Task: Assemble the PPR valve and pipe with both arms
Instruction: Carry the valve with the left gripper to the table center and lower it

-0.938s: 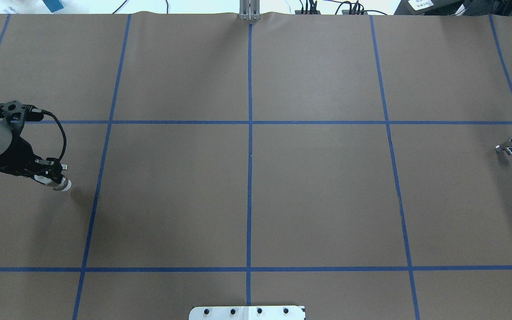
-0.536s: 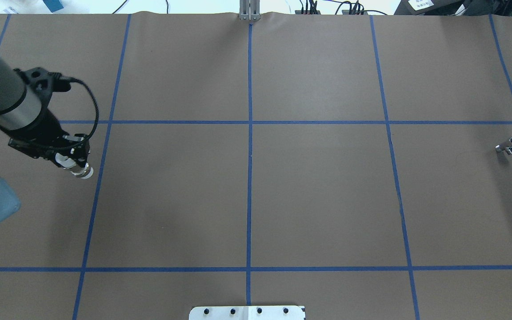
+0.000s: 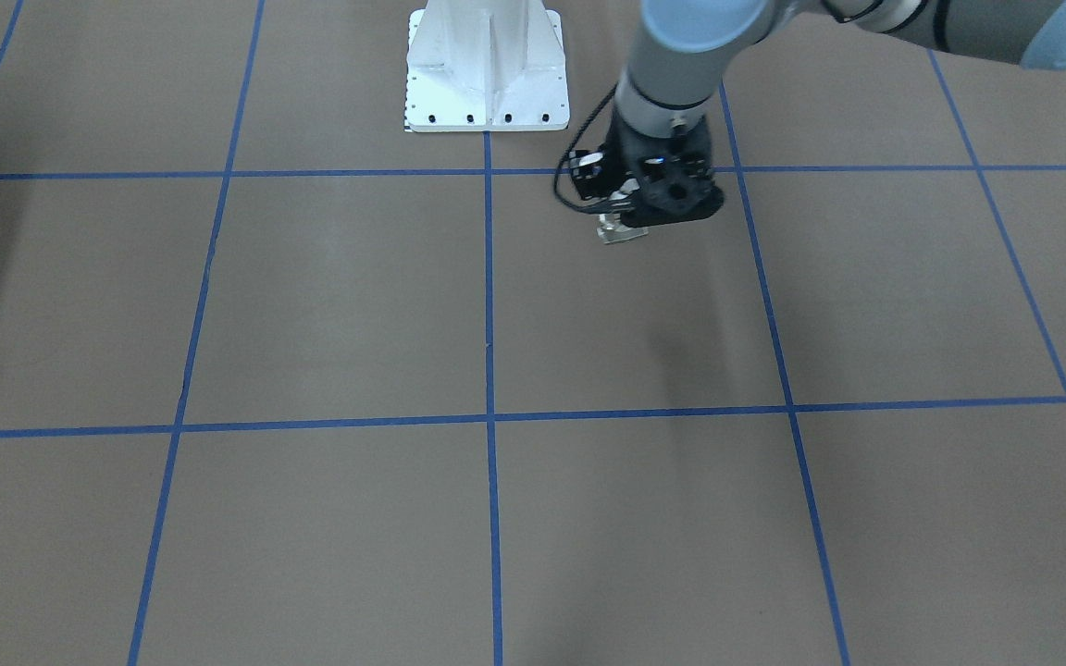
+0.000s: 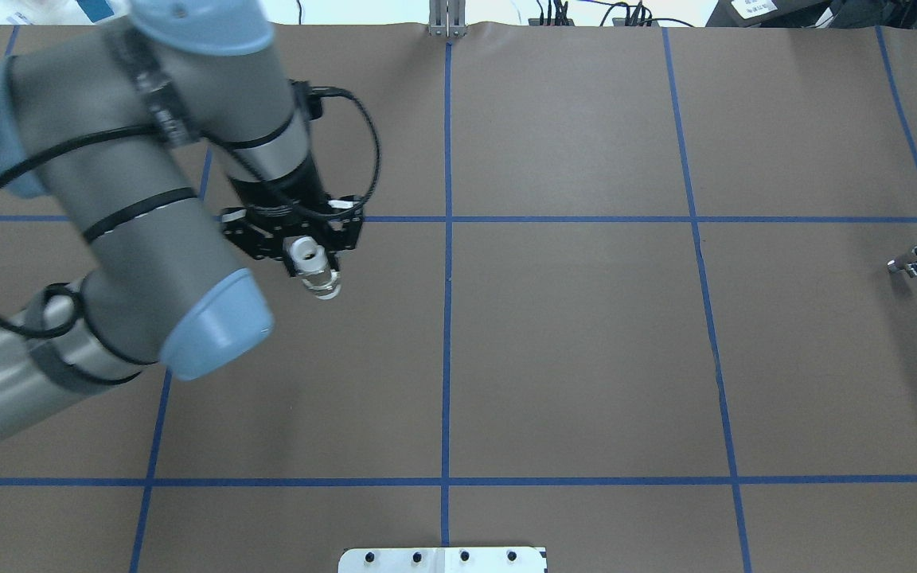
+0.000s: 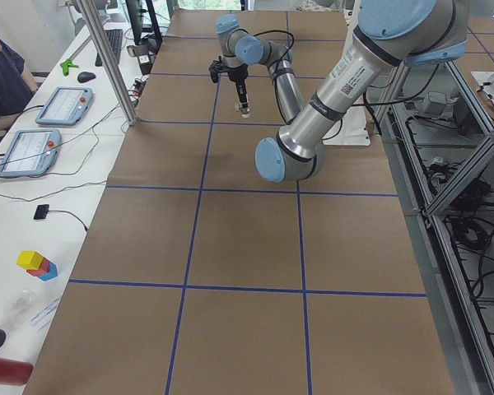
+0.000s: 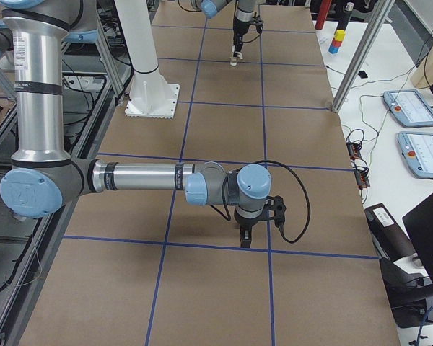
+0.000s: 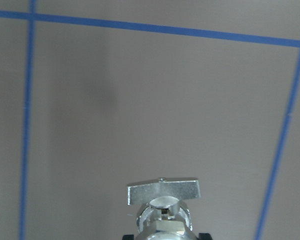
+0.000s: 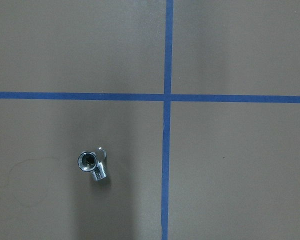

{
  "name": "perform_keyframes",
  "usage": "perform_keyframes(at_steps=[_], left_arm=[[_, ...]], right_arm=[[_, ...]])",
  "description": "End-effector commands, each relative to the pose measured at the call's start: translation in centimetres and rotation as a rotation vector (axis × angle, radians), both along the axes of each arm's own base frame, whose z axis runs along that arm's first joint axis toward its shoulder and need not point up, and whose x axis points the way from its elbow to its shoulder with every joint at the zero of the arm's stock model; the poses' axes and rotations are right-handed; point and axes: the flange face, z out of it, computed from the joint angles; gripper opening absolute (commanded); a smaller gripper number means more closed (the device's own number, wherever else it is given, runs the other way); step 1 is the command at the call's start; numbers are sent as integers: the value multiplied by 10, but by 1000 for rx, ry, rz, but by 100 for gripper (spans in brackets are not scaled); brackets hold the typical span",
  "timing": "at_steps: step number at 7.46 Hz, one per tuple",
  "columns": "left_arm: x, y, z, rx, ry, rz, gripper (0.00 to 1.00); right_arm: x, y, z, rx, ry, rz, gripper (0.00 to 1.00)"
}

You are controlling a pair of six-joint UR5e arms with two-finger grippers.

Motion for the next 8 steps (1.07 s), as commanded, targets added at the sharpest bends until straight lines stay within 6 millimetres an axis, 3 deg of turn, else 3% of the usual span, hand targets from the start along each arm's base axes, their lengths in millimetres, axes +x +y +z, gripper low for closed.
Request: perform_keyframes(at_steps=[1, 3, 6, 8], left_arm=[[84, -58, -25, 18, 22, -46, 0], [114, -86, 5, 47, 5, -67, 0], [143, -70, 17, 67, -7, -47, 0], [152, -72, 28, 76, -5, -46, 0]], right_arm=[[0, -1, -3, 5, -2, 1, 100], [0, -3, -6, 12, -5, 0, 100], [-1, -5, -5, 5, -11, 2, 100], [-1, -4, -5, 5, -11, 2, 100]])
